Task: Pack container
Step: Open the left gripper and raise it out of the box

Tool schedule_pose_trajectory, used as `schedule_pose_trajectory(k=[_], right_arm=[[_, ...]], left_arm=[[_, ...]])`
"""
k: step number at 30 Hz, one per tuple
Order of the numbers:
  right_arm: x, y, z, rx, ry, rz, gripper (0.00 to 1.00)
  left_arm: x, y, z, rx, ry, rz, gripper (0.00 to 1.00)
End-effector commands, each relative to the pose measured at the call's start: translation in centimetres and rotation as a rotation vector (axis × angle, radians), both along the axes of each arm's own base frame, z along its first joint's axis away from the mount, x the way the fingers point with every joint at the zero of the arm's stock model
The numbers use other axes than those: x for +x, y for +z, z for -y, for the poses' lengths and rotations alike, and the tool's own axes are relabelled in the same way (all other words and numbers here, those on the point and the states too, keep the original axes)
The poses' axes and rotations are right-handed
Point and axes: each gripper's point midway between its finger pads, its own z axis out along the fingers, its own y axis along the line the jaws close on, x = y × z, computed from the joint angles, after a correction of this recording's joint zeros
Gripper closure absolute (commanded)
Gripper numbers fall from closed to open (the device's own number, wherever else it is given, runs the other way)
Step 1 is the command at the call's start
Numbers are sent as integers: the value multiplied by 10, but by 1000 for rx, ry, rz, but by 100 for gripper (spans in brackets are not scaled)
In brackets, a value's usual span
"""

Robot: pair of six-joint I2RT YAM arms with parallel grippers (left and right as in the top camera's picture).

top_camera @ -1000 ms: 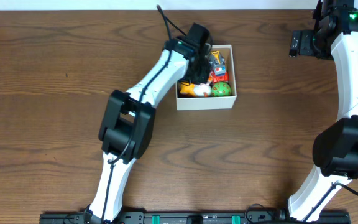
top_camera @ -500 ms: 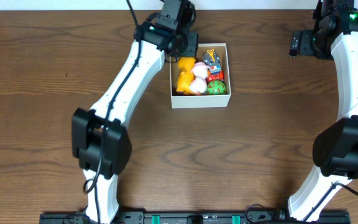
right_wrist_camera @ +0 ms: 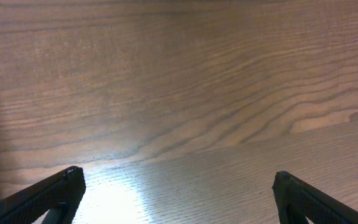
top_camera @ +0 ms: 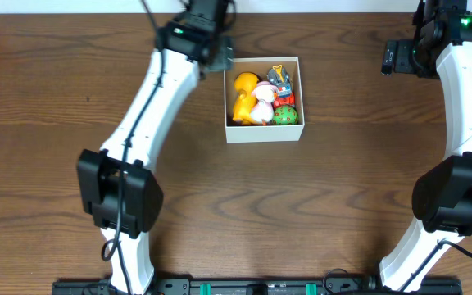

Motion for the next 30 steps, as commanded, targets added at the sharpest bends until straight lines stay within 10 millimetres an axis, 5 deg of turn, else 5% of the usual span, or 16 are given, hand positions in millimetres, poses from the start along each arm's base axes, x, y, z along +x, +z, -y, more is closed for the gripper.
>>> schedule_pose_trajectory(k=[1,9,14,30], right_arm=[[2,8,4,-2,-23,23,1],[2,8,4,-2,-23,23,1],[2,8,4,-2,-23,23,1],[2,8,4,-2,-23,23,1]], left_arm=[[12,9,-61,-5,263,54,13],[12,6,-144,-7,444,39,2],[7,4,-176,-2,505,23,2],[5,4,-189,-2,532,24,2]])
